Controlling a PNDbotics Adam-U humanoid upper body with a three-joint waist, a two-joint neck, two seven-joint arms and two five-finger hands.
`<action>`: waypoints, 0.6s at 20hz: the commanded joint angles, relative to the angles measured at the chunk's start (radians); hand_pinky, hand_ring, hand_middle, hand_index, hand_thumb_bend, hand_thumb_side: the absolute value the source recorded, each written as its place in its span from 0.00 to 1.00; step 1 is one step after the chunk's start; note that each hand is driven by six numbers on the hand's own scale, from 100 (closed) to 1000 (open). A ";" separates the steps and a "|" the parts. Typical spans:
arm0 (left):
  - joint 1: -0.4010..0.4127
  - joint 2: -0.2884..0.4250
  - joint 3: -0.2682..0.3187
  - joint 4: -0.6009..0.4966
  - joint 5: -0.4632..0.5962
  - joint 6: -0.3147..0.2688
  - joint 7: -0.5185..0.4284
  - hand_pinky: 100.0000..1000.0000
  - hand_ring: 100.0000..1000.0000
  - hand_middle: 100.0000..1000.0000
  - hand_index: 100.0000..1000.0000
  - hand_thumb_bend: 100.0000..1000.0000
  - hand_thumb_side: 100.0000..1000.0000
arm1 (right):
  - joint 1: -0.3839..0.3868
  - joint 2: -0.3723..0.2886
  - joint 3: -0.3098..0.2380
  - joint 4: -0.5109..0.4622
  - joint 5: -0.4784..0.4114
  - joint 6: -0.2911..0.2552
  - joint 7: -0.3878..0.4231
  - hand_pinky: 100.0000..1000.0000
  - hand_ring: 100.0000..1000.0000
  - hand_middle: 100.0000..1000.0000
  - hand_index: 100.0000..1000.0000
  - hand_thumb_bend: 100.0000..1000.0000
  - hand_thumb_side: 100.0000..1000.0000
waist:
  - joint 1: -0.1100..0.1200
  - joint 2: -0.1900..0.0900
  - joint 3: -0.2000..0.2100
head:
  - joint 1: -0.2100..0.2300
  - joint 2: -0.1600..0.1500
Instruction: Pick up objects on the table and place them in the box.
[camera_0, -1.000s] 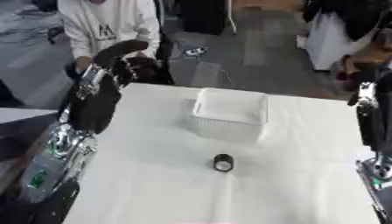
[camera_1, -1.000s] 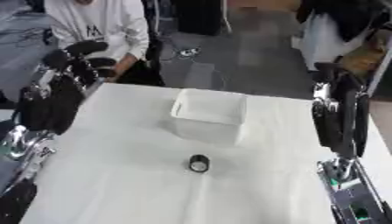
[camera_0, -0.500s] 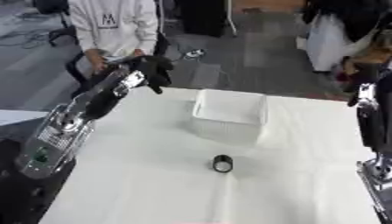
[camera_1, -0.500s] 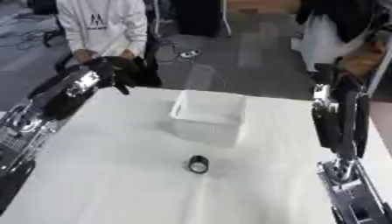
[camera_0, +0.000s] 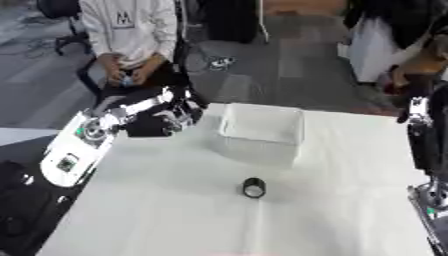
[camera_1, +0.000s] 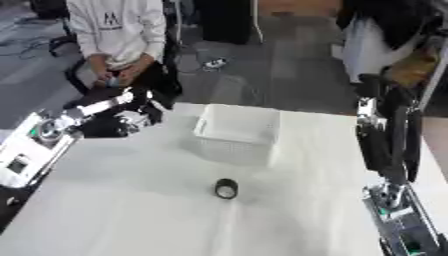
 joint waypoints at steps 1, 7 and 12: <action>-0.043 0.003 -0.007 0.057 -0.060 -0.021 -0.055 0.57 0.60 0.76 0.86 0.37 0.60 | -0.026 -0.001 0.002 -0.009 0.003 -0.002 0.007 0.21 0.39 0.48 0.68 0.06 0.88 | 0.003 -0.016 -0.004 | 0.012 0.000; -0.066 -0.022 -0.015 0.139 -0.139 -0.066 -0.103 0.21 0.48 0.72 0.87 0.60 0.50 | -0.031 0.002 0.009 -0.007 0.002 -0.004 0.016 0.21 0.39 0.48 0.68 0.05 0.88 | 0.005 -0.015 -0.016 | 0.018 -0.002; -0.077 -0.034 -0.024 0.187 -0.201 -0.108 -0.128 0.06 0.40 0.65 0.87 0.77 0.47 | -0.039 0.004 0.015 -0.006 0.003 -0.007 0.024 0.21 0.39 0.48 0.68 0.05 0.88 | 0.006 -0.014 -0.029 | 0.024 -0.006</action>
